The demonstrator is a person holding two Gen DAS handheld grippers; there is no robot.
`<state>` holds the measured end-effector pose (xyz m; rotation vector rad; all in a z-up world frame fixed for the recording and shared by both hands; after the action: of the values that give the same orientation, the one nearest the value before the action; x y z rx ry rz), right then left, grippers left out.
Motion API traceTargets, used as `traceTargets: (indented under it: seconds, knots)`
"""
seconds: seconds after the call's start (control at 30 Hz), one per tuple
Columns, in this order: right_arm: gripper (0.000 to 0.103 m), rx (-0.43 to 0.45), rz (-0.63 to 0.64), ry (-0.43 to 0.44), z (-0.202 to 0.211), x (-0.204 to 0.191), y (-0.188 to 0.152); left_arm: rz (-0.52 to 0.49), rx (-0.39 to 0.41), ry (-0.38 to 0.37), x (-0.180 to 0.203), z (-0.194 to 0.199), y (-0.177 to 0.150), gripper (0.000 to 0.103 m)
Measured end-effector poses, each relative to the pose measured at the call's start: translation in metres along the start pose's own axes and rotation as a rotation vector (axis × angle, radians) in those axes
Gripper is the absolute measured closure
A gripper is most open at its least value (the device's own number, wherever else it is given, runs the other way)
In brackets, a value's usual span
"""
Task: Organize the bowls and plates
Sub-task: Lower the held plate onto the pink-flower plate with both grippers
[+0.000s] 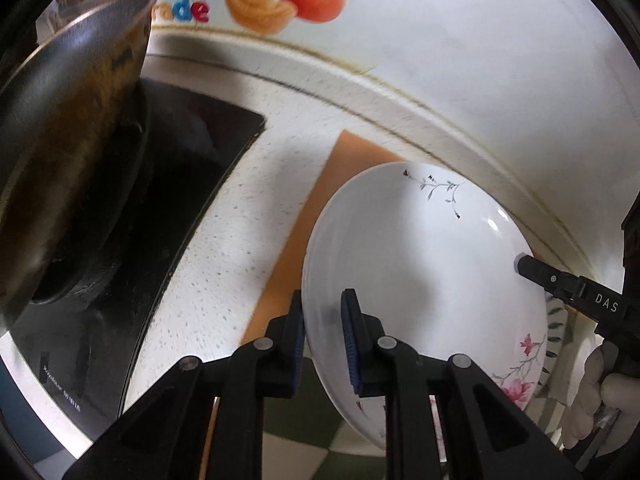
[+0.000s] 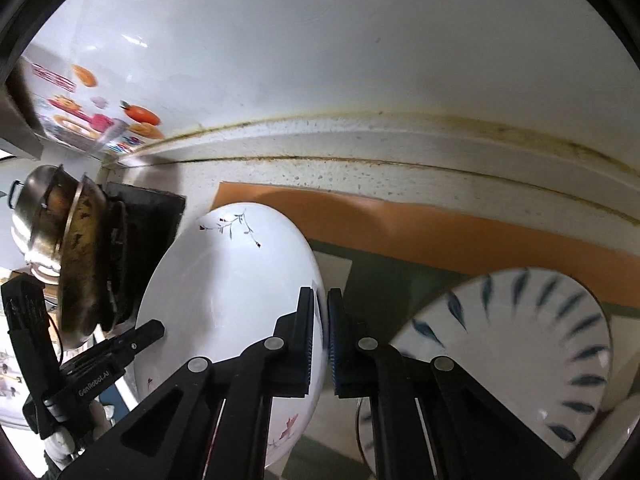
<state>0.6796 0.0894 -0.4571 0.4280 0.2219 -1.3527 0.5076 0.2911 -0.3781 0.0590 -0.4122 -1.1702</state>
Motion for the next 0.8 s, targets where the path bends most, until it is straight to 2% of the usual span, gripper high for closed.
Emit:
traceTargets:
  seconds: [0.23,0.5,0.6,0.8]
  knots:
    - [0.095,0.066,-0.033,0.028,0.069,0.018,-0.034,-0.064,0.02,-0.044,0.047,0.042,-0.025,0.088]
    - [0.095,0.113,-0.087,0.034,0.149,0.056,-0.105,-0.132,-0.015,-0.096,0.095,0.061,-0.077,0.088]
    - [0.095,0.102,-0.098,0.014,0.165,0.074,-0.139,-0.158,-0.053,-0.103,0.107,0.058,-0.103,0.088]
    - [0.095,0.041,-0.152,-0.01,0.159,0.112,-0.203,-0.212,-0.153,-0.09,0.121,0.033,-0.154,0.088]
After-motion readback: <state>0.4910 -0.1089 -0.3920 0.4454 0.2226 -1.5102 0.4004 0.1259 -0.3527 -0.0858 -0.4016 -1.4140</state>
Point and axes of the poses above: each gripper's, at about its wrist camera, not at the fingertips, and z roughly against the way its jaws point, x to its right, y to its top, the point moved 7 cm from there along -z, roughly the way its jaws point, and after that the axes turned 5 degrees about -y, right-handed, at the moved point
